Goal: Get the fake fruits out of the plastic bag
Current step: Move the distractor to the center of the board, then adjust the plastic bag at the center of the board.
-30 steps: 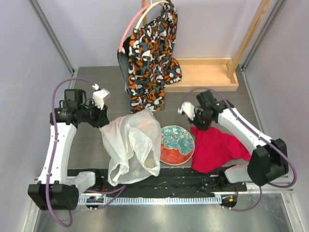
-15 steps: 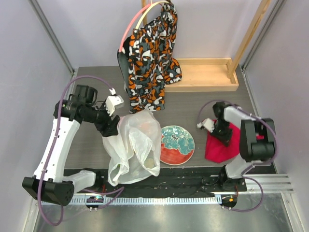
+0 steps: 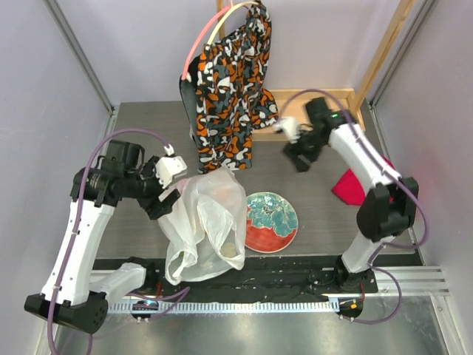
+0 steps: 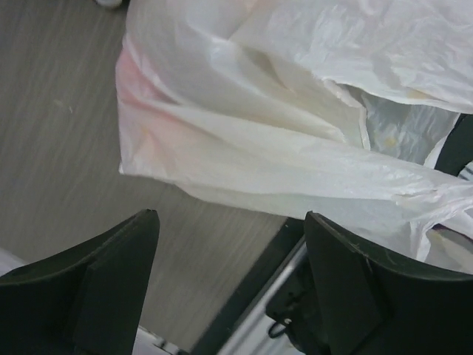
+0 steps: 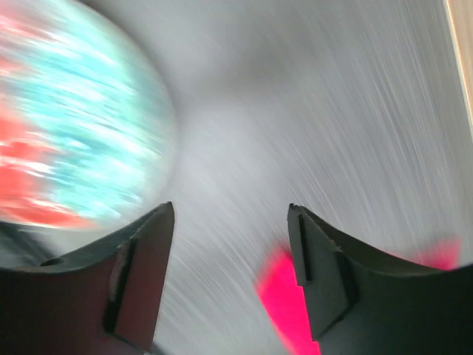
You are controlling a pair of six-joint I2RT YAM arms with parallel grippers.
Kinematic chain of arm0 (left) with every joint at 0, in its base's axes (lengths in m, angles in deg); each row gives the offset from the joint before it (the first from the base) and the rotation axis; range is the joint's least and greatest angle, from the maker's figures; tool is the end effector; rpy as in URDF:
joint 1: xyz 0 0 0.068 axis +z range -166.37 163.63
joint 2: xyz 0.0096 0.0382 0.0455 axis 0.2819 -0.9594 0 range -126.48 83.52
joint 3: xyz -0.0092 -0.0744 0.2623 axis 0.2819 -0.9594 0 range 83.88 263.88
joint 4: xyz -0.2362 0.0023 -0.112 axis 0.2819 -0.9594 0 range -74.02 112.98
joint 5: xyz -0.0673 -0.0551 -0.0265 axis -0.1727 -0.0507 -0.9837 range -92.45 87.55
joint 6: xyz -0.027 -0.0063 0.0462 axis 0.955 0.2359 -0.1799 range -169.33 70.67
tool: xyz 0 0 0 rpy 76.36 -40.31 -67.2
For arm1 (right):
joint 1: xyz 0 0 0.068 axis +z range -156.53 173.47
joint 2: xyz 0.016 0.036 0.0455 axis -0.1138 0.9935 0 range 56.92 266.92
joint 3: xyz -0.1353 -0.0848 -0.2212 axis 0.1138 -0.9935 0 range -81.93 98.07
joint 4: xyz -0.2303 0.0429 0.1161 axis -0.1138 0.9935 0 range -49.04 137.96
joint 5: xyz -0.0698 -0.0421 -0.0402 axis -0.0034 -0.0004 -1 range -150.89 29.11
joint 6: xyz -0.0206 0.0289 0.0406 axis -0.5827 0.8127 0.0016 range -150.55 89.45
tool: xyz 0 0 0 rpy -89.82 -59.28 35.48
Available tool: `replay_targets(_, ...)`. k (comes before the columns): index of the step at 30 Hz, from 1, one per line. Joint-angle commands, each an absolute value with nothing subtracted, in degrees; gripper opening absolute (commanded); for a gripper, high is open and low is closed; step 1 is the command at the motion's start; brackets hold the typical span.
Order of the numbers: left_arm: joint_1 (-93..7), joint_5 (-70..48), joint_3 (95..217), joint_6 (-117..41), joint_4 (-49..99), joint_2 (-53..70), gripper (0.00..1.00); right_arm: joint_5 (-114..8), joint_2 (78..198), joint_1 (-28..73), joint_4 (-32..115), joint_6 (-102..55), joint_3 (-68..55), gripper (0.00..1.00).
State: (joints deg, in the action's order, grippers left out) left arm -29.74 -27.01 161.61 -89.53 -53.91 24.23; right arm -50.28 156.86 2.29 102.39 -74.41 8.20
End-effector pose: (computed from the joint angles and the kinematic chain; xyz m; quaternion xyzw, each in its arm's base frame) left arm 0.1467 -0.0500 0.3842 0.4754 0.8134 -0.1374 0.3059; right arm 0.3470 0.0605 0.2876 -0.4494 0.8737 0.0382 0.1822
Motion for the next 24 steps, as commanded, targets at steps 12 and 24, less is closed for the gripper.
replay_targets(12,-16.6,-19.0,164.8,-47.1,-47.0,24.3,0.85,-20.9,145.4,38.6,123.1,-68.4,17.2,0.68)
replay_targets(24,-15.1,-41.6,172.2,-62.1,-64.8,33.8,0.78,-14.6,150.8,51.8,120.2,-65.9,13.7,0.72)
